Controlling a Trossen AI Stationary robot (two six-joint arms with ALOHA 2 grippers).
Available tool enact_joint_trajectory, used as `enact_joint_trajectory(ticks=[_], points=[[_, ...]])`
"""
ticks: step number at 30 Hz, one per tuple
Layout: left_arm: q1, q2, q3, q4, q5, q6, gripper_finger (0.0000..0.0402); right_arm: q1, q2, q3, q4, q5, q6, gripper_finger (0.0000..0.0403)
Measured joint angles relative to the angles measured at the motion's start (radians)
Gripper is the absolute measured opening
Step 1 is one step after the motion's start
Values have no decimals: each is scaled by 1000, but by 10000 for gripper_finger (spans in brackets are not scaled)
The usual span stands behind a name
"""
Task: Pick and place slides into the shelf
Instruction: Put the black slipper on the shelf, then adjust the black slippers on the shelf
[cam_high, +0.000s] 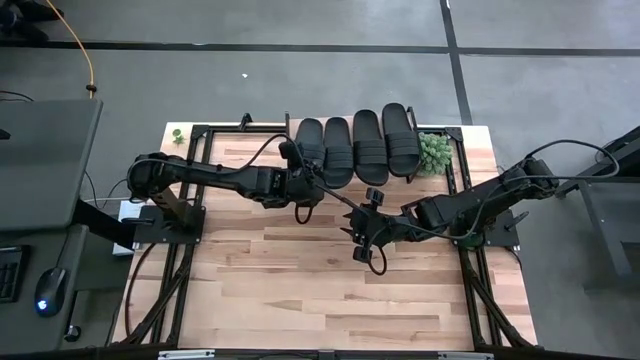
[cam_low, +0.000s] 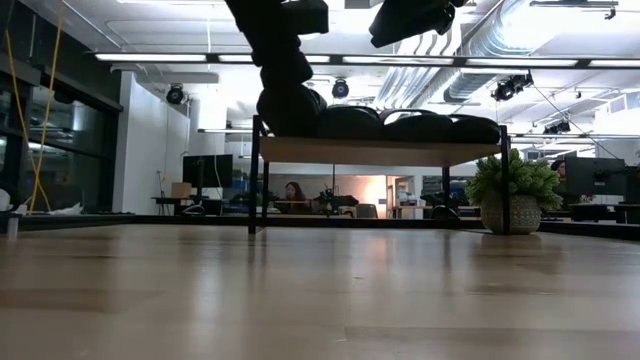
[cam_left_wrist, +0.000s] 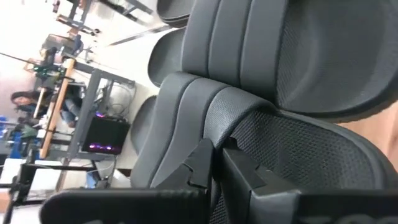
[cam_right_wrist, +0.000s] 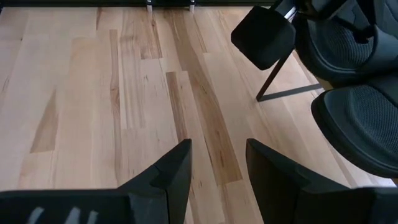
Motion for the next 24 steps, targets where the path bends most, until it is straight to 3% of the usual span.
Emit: enact_joint_trajectory(ticks=[15,24], points=[[-16,-1,0,47,31,21,185,0,0,0,0,0,0,142],[-99,-5,92,50,27,51,242,0,0,0,0,0,-1,142]])
